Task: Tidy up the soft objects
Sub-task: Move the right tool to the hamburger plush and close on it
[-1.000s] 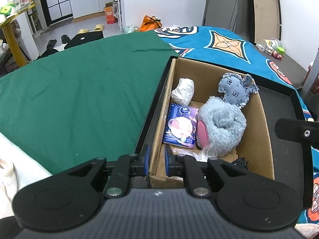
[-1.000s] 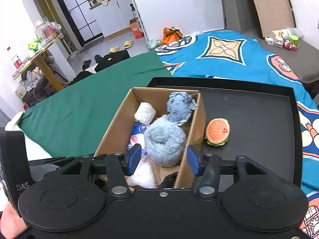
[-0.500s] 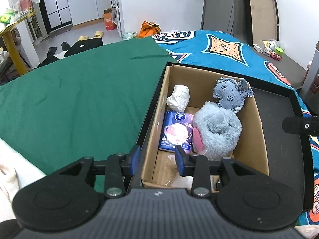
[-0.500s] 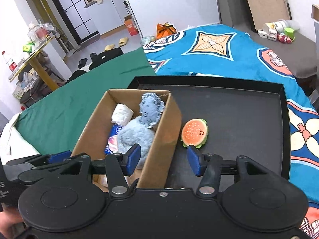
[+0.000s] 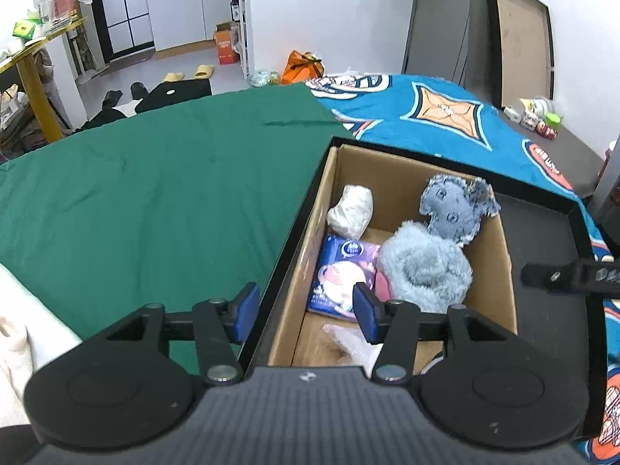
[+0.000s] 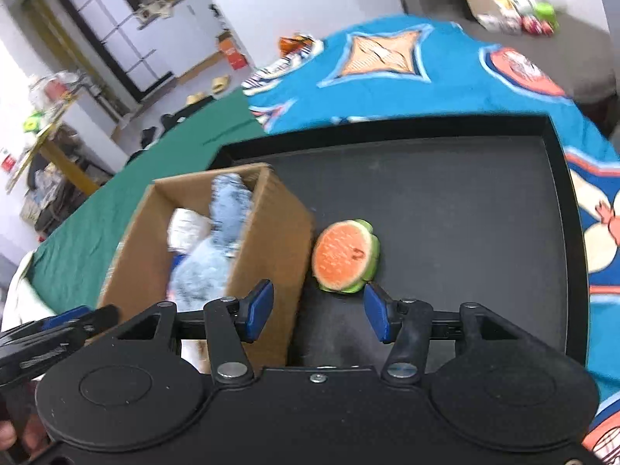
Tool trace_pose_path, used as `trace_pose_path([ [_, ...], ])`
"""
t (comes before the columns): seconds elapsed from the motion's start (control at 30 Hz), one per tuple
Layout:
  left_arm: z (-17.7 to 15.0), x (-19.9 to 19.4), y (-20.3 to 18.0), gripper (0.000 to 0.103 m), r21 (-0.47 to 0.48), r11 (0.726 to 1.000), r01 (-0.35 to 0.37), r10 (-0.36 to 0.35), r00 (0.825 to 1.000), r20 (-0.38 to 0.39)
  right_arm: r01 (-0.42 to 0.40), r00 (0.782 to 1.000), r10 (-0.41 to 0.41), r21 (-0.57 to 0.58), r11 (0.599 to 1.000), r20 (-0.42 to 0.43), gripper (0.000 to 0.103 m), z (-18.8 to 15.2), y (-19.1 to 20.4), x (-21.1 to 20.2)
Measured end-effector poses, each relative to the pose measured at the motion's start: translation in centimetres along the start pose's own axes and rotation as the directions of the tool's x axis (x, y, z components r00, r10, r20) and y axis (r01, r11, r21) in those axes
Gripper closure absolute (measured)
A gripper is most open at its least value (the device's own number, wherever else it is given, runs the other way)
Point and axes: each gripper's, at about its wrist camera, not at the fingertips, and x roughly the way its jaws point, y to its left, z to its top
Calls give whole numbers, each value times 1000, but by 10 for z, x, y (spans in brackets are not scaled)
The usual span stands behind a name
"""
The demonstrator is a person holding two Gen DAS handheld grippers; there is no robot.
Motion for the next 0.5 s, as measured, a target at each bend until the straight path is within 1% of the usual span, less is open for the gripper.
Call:
trace_pose_path([
  [0.1, -1, 4, -5, 51, 25, 999, -25, 26, 1000, -1, 4, 1000, -4, 9, 1000, 18, 51, 5, -2, 7],
  [0.17, -1, 6, -6, 51, 34, 998, -44, 44, 999, 7, -24, 999, 23, 38, 999, 36, 51, 8, -4, 10],
  [0.3, 1, 6, -9, 51, 47, 995, -84, 83, 996, 36, -21, 999, 20, 30, 999, 30, 51, 8, -4, 15],
  [0.5, 0, 14, -16, 51, 67, 992, -111, 109, 994, 21, -24, 1000, 24, 51, 998, 12, 50, 12, -13, 29],
])
